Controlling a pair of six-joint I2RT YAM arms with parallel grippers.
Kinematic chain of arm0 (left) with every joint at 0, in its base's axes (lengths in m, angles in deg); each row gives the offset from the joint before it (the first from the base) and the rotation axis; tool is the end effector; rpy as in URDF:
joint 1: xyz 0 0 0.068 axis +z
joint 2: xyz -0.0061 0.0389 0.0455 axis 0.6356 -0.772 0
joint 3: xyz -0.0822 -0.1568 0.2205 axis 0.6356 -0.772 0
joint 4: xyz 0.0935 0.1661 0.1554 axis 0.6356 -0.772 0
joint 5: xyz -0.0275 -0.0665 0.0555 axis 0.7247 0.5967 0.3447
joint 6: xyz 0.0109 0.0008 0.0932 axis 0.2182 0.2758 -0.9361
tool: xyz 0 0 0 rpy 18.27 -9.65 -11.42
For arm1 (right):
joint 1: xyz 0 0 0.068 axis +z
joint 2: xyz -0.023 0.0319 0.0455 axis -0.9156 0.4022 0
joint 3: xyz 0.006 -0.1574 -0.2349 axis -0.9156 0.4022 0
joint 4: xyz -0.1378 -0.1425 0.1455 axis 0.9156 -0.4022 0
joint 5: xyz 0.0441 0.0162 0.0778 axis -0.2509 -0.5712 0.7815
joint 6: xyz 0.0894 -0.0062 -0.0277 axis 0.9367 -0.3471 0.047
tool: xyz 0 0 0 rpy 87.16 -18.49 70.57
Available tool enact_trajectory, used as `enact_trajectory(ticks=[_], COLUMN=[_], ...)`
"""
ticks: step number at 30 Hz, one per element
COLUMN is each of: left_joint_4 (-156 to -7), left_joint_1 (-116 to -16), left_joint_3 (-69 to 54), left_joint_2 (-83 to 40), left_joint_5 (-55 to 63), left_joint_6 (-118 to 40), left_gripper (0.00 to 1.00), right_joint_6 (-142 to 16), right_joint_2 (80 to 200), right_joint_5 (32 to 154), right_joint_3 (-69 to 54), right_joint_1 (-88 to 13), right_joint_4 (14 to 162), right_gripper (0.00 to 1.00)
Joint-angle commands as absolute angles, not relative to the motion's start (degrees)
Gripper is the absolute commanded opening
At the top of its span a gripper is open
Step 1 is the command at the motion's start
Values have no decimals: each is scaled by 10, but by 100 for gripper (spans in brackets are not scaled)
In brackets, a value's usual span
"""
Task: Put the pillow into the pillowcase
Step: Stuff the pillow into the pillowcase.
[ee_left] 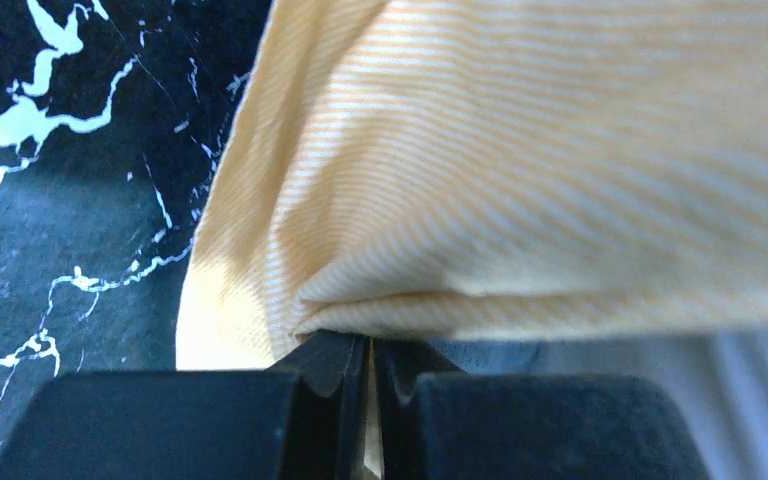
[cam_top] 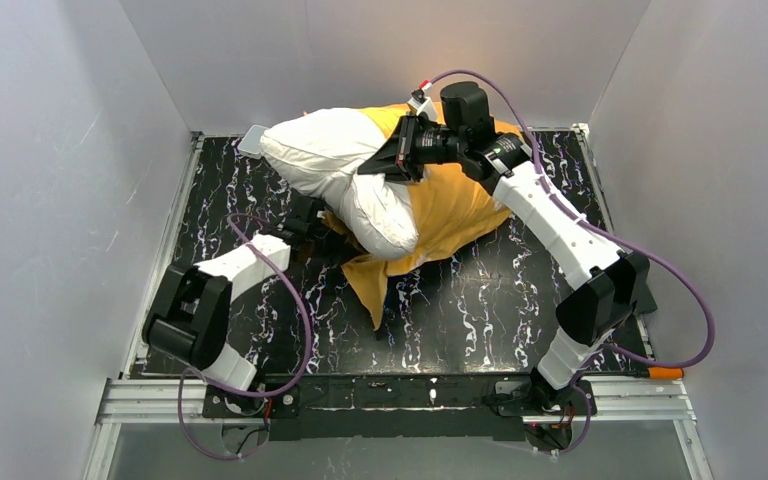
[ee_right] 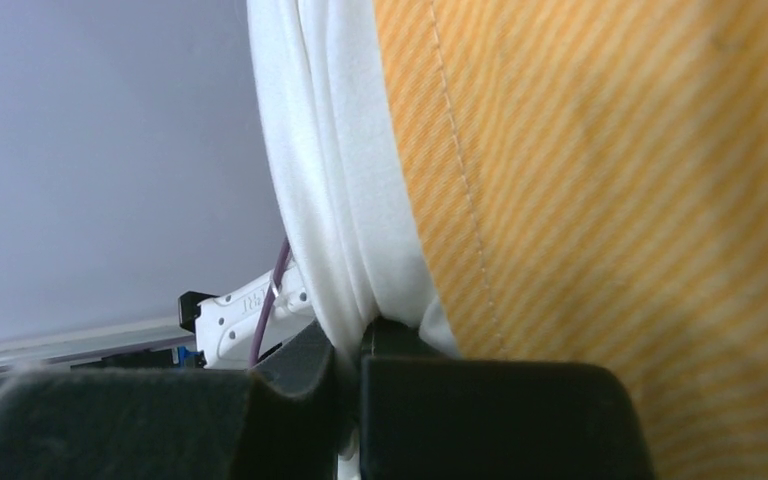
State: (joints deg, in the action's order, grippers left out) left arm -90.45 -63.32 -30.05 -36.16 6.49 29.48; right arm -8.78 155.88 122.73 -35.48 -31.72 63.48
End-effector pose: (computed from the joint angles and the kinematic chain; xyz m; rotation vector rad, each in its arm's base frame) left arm 0.3050 -0.1521 0.1738 -1.1466 2.3818 -0.9812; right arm 0.3063 0.2730 0.4280 -0.0111 2.2333 1.6508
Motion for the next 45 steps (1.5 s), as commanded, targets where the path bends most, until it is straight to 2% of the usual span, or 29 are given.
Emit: enact_trajectory(ticks=[1, 13, 19, 23, 25, 27, 29, 31, 37, 45], left_joint_4=[-976, -1086, -1209, -1170, -1141, -1110, -1088, -1067, -1016, -972], left_joint_1=[-635, -629, -627, -626, -626, -626, -626, -626, -627, -641], left_joint_3=[-297, -318, -311, -328, -336, -342, -343, -337, -311, -299], left_joint_2=[-286, -54, -23, -28, -31, -38, -47, -67, -129, -158], left_joint_5=[4, -70, -105, -80, -69, -59, -49, -34, 17, 21], left_joint_6=[255, 287, 282, 260, 258, 258, 256, 251, 248, 263], left_gripper=[0, 0, 0, 1, 22, 39, 52, 60, 63, 63], right_joint_6=[-92, -214, -229, -213, -205, -200, -198, -193, -185, -178], right_joint_2=[1503, 1502, 1514, 1516, 1515, 1514, 1512, 1511, 1511, 1514], right_joint_5=[1223, 1189, 1181, 1194, 1198, 1201, 1203, 1204, 1206, 1208], right_joint_3=[-362, -329, -353, -358, -358, -358, -357, -356, -354, -356], right_joint_1=[-337, -339, -339, -339, -339, -339, -339, -339, -339, -339], right_joint_4=[722, 598, 577, 600, 608, 613, 615, 618, 627, 633], right_gripper=[1, 1, 1, 1, 1, 1, 1, 1, 1, 1])
